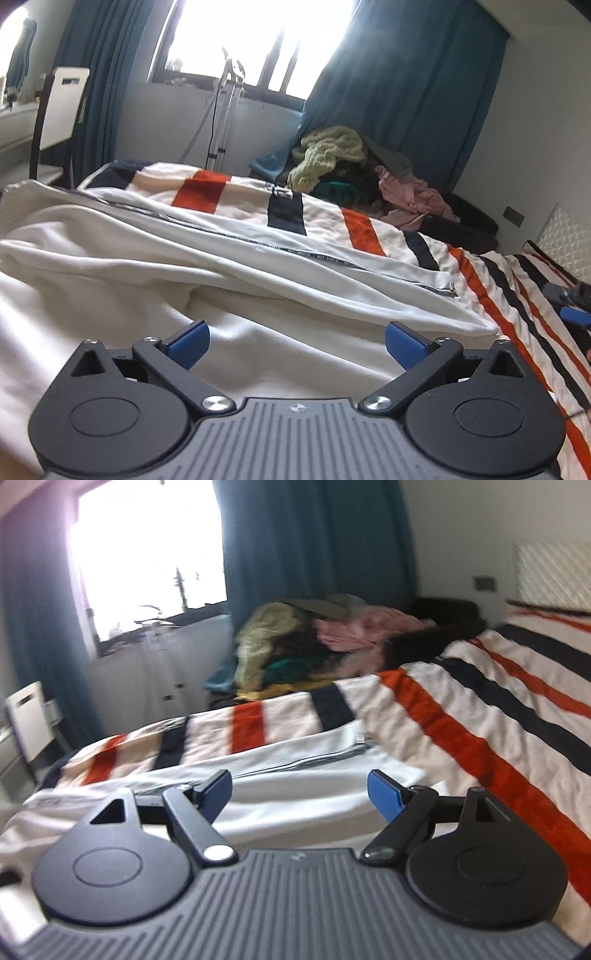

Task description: Fold clothes

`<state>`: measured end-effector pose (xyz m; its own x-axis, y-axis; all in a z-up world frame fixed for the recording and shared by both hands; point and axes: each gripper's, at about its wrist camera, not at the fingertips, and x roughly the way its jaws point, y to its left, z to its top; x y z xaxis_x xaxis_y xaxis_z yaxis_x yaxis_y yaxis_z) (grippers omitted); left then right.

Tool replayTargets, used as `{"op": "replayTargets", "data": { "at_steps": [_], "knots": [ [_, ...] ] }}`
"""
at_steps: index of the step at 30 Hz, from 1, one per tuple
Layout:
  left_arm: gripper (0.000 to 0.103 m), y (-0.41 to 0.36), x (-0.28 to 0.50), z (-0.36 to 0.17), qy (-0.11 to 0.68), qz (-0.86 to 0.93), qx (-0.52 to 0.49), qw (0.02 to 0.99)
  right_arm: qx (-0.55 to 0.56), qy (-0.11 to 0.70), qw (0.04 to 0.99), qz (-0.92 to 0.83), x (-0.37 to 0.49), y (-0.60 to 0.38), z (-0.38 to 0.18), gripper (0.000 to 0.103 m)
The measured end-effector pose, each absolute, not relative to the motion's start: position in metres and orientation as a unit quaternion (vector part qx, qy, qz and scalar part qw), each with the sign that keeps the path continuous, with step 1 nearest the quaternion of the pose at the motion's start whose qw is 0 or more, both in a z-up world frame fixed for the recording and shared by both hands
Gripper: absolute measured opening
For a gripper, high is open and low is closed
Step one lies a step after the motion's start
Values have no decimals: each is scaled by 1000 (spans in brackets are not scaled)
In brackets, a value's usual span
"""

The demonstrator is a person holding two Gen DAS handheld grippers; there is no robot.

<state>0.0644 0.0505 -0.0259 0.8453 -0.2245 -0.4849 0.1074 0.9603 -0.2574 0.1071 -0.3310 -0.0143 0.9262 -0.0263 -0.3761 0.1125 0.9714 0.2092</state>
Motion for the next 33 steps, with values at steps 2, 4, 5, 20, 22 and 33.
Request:
{"op": "replayTargets", "data": {
  "at_steps": [2,4,5,20,22,33],
  "knots": [
    [103,51,55,-25,258,-82,-99,958,116,181,976,-14,88,-320,-16,82],
    [103,51,46,-25,254,-69,-90,960,106,172,979,0,74,-309,-17,82],
    [103,51,42,-25,253,-63,-85,962,99,165,981,3,69,-305,-18,82],
    [102,110,52,-43,343,73,-113,930,138,190,972,-17,69,-316,-53,82],
    [102,129,54,-40,348,88,-143,923,141,196,970,-21,71,-318,-55,82],
    [102,224,68,-37,348,229,-195,888,168,243,952,-81,73,-337,-68,82]
  ]
}}
